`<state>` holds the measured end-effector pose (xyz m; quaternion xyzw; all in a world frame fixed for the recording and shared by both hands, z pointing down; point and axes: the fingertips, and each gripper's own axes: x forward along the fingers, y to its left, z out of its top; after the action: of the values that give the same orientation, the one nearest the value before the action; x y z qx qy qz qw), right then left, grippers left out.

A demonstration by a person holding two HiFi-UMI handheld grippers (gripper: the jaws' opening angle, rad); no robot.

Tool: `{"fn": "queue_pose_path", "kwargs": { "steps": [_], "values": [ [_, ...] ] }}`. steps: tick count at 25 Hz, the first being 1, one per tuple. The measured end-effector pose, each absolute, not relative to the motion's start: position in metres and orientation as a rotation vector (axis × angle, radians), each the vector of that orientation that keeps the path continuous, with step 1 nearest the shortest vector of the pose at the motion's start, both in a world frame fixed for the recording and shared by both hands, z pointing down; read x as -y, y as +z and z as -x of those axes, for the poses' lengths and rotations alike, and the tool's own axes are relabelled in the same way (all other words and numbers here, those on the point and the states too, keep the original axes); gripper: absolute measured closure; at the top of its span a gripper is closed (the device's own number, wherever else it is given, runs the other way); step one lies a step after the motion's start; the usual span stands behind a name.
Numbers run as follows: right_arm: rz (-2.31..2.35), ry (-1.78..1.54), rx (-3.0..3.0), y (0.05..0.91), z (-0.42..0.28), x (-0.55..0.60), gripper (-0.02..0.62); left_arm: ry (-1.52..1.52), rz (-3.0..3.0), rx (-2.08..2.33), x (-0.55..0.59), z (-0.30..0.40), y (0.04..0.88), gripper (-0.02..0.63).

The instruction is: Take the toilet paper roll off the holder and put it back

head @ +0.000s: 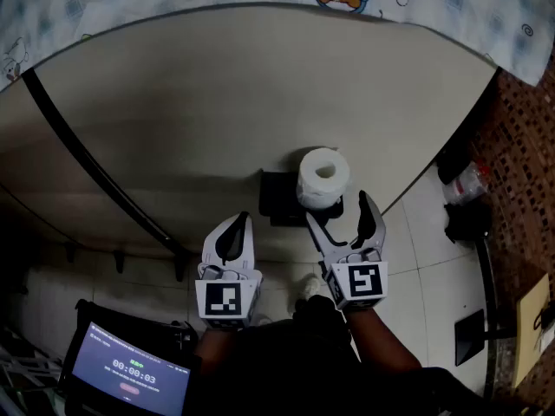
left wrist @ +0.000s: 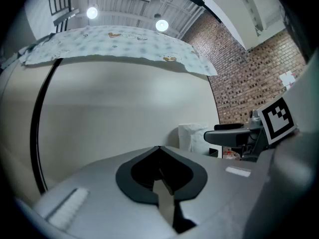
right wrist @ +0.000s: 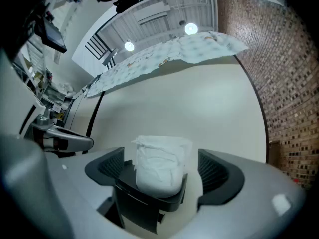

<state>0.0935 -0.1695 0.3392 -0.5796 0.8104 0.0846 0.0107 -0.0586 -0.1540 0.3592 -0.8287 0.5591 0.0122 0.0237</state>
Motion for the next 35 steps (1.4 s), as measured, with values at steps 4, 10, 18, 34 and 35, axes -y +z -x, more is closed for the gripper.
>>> {"fn": "queue_pose_path", "kwargs": {
  "steps": [4, 10, 18, 34, 35],
  "values": [
    [1.806, 0.216, -2.496, 0.336, -0.093, 0.178, 0.019, 0.025, 2.575, -1.721, 0.156, 0.059, 0.360, 0.588],
    [1.796, 0.191, -2.525, 0.337, -0.088, 0.189, 0.011, 0.022, 2.579, -1.724, 0.158, 0.059, 0.362, 0.589],
    [1.807, 0.170, -2.589, 0.343, -0.078, 0.215, 0.011, 0.025, 2.580, -1.734, 0.169, 0.063, 0.362, 0.588],
    [1.811, 0.223, -2.653, 0.347, -0.078, 0.230, 0.147, 0.023, 2.572, -1.756, 0.178, 0.067, 0.365, 0.588],
    [1.803, 0.241, -2.653, 0.345, -0.077, 0.229, 0.152, 0.023, 2.572, -1.755, 0.178, 0.066, 0.365, 0.588]
  ]
}}
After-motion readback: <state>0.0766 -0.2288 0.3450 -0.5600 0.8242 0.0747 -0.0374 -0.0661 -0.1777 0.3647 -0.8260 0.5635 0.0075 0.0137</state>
